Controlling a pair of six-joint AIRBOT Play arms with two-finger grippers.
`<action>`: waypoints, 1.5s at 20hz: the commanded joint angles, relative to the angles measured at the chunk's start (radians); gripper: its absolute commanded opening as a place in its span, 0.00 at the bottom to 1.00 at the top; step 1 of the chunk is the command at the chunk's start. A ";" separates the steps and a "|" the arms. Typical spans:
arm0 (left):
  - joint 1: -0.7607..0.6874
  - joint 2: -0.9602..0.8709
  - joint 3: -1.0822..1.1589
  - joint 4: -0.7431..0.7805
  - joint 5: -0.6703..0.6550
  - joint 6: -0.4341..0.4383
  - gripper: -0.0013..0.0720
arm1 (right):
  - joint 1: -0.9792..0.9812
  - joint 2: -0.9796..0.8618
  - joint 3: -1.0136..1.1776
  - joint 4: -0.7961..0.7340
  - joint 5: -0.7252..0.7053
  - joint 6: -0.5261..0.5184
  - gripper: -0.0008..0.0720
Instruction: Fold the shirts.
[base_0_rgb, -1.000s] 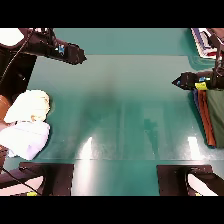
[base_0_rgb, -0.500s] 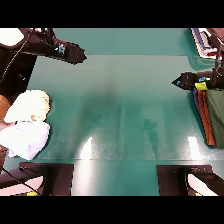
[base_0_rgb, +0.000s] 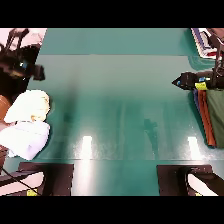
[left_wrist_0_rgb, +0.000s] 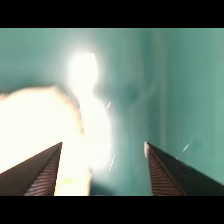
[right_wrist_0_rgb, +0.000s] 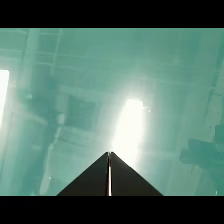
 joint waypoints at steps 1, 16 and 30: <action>0.127 -0.002 -0.193 0.052 0.087 -0.042 0.85 | 0.001 -0.001 0.001 0.000 -0.002 0.000 0.04; 0.142 0.069 -0.277 0.047 0.314 -0.115 0.05 | 0.001 0.019 0.002 0.008 -0.024 0.001 0.04; -0.672 0.222 0.305 0.003 0.108 -0.055 0.05 | 0.001 0.093 0.436 -0.003 -0.114 -0.019 0.04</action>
